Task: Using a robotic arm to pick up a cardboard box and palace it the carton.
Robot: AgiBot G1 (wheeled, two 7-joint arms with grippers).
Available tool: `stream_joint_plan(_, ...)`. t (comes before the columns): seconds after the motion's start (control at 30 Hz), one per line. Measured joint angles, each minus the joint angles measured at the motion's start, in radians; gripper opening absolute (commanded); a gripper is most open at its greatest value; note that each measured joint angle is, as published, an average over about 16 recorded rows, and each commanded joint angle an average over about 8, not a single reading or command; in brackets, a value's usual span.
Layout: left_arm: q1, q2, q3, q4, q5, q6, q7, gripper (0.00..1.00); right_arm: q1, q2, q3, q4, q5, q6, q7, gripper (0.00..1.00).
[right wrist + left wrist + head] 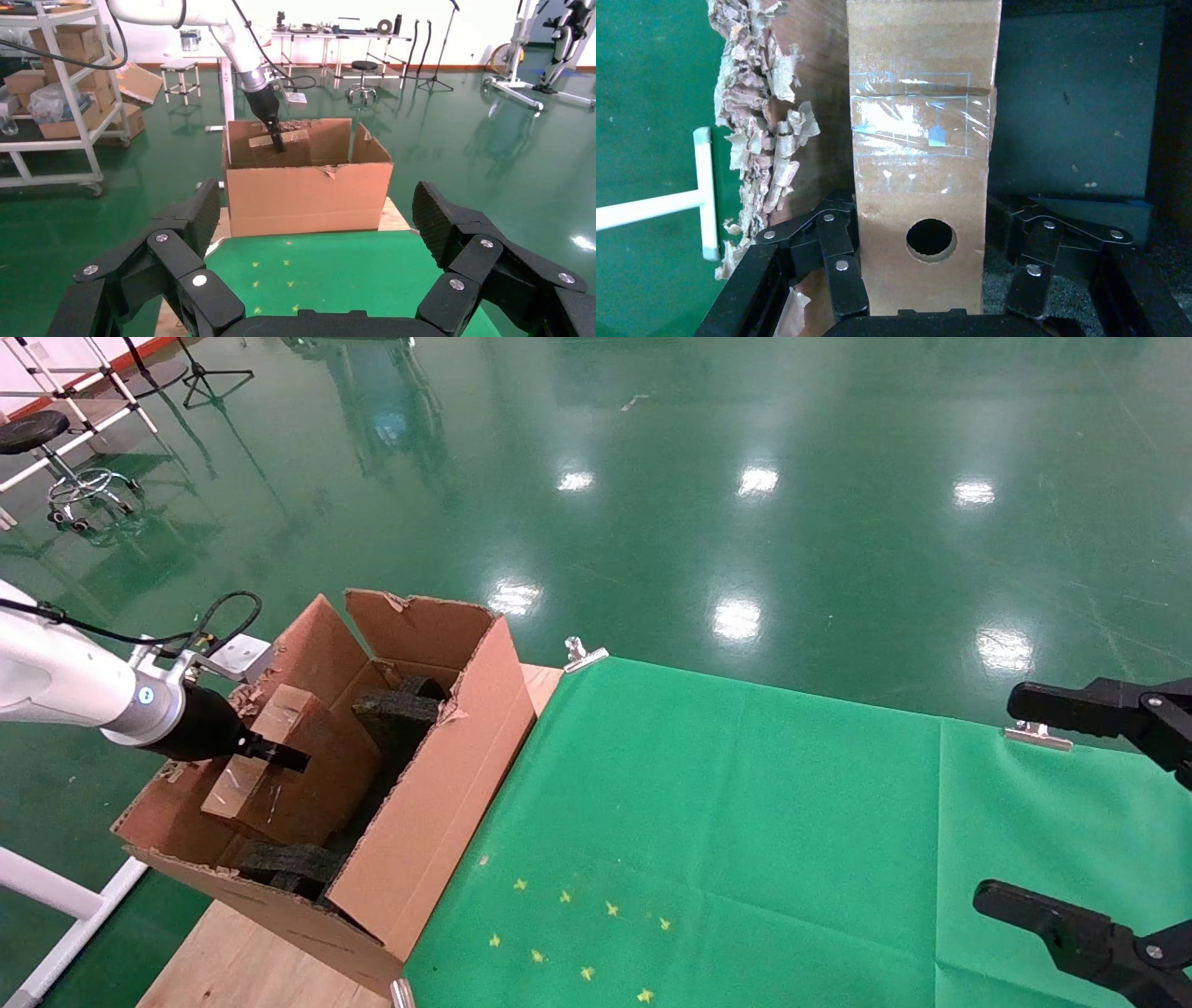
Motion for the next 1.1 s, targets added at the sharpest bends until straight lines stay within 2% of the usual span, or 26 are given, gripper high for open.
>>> stream_joint_plan(0.67, -0.014, -0.006, -0.005, -0.003, -0.003, 0.014, 0.006, 1.00, 0.000, 0.000, 0.000, 0.000, 0.000, 0.000, 0.000, 1.00)
stream_joint_plan(1.1, -0.167, -0.068, -0.054, -0.097, -0.074, 0.124, 0.070, 1.00, 0.000, 0.000, 0.000, 0.000, 0.000, 0.000, 0.000, 1.00)
